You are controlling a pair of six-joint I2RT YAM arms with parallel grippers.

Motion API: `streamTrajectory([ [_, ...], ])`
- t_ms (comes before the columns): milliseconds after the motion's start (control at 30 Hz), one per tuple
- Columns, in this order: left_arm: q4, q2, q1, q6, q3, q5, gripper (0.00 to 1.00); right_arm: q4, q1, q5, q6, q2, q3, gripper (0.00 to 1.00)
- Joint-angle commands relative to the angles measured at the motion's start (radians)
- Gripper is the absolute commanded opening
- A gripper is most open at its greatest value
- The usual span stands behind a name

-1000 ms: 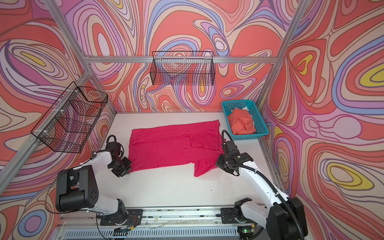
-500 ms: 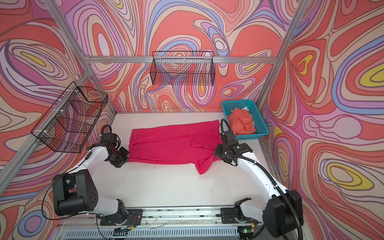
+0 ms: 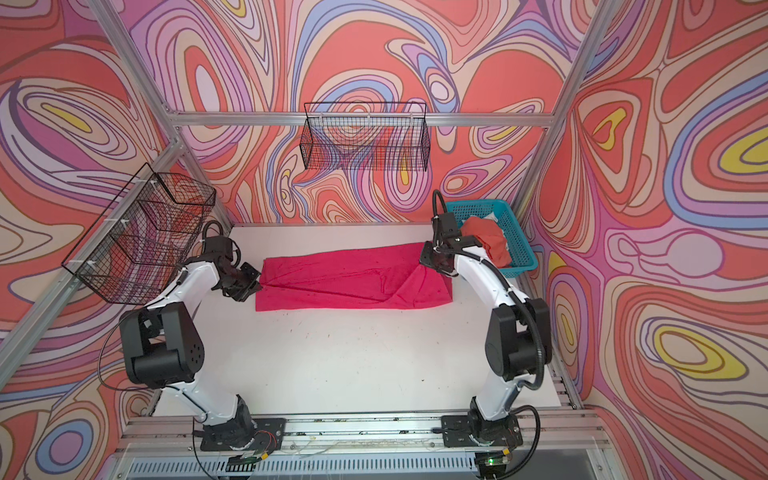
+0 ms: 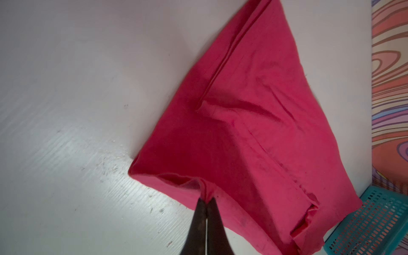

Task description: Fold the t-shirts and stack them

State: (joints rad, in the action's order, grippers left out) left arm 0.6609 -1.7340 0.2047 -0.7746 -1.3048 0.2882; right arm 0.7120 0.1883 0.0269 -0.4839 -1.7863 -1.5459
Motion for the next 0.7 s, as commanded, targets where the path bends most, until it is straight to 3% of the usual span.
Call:
streamTrajectory([
  [0, -0.006, -0.052, 0.008, -0.004, -0.036, -0.003, 0.0, 0.026, -0.027, 0.006, 0.062, -0.08, -0.091, 0.0],
  [667, -0.051, -0.129, 0.017, -0.02, -0.059, -0.011, 0.0, 0.037, -0.062, 0.023, 0.089, -0.349, -0.388, 0.0],
])
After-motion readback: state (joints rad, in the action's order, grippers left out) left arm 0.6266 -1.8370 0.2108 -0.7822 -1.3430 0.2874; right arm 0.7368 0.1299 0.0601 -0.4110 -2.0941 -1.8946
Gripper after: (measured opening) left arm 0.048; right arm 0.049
